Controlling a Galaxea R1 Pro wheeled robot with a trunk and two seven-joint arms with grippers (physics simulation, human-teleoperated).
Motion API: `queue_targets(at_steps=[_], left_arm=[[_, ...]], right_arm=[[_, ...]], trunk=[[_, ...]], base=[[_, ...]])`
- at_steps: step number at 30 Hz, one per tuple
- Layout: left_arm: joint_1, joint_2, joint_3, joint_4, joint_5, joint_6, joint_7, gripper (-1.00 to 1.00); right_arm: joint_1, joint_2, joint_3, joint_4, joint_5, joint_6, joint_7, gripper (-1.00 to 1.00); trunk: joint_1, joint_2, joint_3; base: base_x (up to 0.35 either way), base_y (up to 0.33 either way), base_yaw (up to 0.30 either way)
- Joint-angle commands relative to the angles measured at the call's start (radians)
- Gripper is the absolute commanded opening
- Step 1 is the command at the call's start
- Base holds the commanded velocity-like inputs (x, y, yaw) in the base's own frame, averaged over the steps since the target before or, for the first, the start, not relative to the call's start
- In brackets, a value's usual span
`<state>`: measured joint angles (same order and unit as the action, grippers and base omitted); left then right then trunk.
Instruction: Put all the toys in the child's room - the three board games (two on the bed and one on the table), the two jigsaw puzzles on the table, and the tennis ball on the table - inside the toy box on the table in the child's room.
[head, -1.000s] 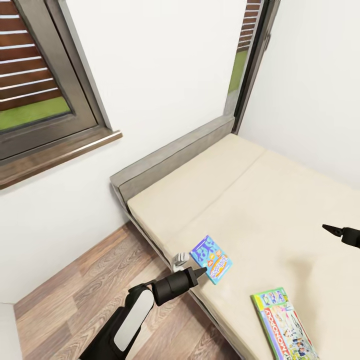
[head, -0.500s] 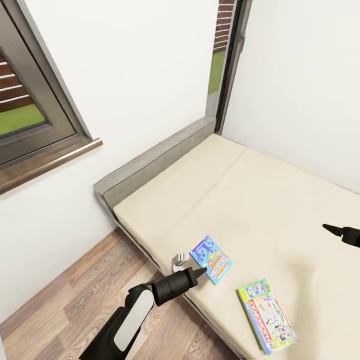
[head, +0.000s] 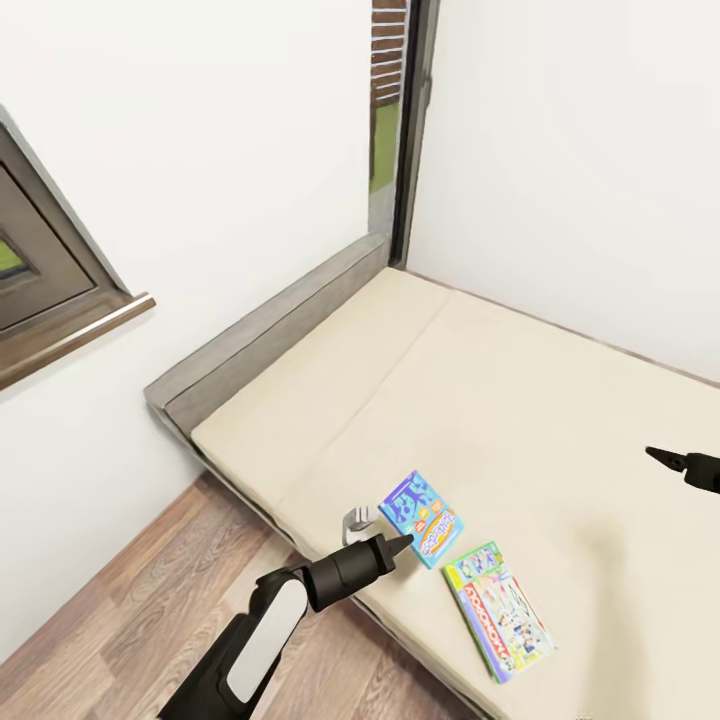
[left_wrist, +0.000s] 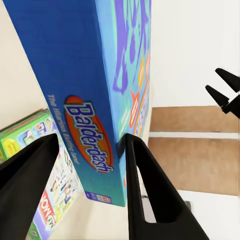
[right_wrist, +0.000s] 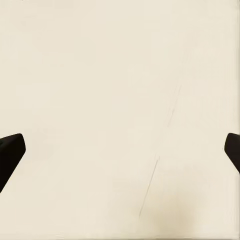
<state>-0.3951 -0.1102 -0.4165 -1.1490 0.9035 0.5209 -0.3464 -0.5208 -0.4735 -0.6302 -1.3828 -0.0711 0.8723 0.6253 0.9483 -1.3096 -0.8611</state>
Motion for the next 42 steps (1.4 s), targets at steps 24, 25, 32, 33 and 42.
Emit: queue_targets(at_steps=[24, 25, 32, 33, 42], left_arm=[[0.017, 0.002, -0.001, -0.001, 0.003, -0.037, 0.001, -1.00], [0.017, 0.002, -0.001, 0.000, 0.003, -0.039, 0.002, -1.00], [0.018, 0.001, 0.000, 0.001, 0.004, -0.044, 0.003, -1.00], [0.018, 0.001, 0.000, 0.001, 0.004, -0.044, 0.003, -1.00], [0.018, 0.001, 0.001, -0.004, 0.012, -0.042, -0.002, -1.00]], right_arm=[[-0.001, -0.001, -0.002, -0.002, -0.007, 0.008, -0.001, 1.00], [-0.001, -0.001, -0.002, -0.002, -0.007, 0.008, -0.001, 1.00], [-0.001, -0.001, -0.002, -0.002, -0.007, 0.008, -0.001, 1.00], [-0.001, -0.001, -0.002, -0.002, -0.007, 0.008, -0.001, 1.00], [-0.001, -0.001, -0.002, -0.002, -0.008, 0.008, -0.001, 1.00]], trunk=[[0.000, 0.000, -0.001], [0.000, 0.000, -0.001], [0.000, 0.000, -0.001], [0.000, 0.000, -0.001], [0.000, 0.000, -0.001]], base=[[0.051, 0.000, -0.024], [0.024, 0.000, -0.001], [0.013, 0.000, -0.089], [0.004, 0.000, -0.216], [0.002, 0.000, -0.251]])
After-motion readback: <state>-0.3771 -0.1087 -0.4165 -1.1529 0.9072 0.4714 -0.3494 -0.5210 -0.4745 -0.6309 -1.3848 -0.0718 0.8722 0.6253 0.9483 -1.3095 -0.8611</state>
